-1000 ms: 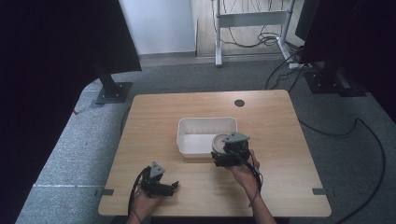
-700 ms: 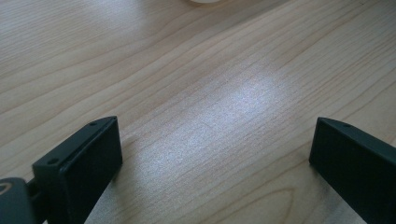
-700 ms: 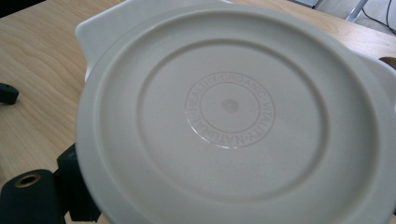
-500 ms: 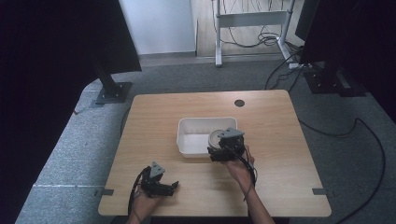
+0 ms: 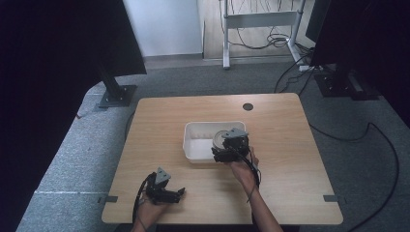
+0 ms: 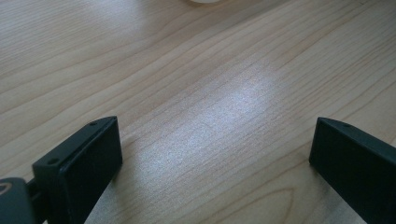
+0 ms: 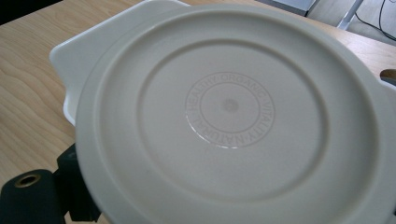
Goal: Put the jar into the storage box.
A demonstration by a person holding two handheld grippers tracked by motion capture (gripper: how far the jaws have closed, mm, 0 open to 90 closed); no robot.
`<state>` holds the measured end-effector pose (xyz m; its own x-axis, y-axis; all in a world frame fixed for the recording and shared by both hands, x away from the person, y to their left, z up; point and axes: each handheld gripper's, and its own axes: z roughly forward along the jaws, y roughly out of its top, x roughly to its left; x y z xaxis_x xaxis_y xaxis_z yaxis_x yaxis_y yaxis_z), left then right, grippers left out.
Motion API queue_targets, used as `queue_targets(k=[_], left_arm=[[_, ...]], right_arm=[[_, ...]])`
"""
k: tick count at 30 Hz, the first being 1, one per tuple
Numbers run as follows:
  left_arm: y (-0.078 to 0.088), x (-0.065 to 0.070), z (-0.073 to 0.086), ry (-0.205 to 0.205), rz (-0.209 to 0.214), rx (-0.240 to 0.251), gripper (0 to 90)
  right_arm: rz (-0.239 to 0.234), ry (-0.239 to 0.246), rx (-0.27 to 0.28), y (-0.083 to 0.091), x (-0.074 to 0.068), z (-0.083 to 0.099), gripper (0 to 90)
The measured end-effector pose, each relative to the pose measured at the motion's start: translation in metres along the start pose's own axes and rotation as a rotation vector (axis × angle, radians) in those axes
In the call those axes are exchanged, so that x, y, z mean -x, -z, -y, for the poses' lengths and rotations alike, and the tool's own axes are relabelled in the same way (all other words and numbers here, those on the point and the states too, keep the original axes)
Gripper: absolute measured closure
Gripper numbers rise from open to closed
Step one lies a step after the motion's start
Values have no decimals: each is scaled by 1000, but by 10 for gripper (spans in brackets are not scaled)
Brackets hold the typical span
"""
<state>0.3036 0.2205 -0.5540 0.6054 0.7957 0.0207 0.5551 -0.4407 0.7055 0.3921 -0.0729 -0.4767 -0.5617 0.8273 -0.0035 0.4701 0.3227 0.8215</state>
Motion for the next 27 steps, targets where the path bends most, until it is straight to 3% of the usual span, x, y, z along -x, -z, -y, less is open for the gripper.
queue_targets(k=[27], left_arm=[[0, 0, 0, 3, 0, 0, 21]], right_arm=[[62, 6, -66, -42, -6, 9, 92]])
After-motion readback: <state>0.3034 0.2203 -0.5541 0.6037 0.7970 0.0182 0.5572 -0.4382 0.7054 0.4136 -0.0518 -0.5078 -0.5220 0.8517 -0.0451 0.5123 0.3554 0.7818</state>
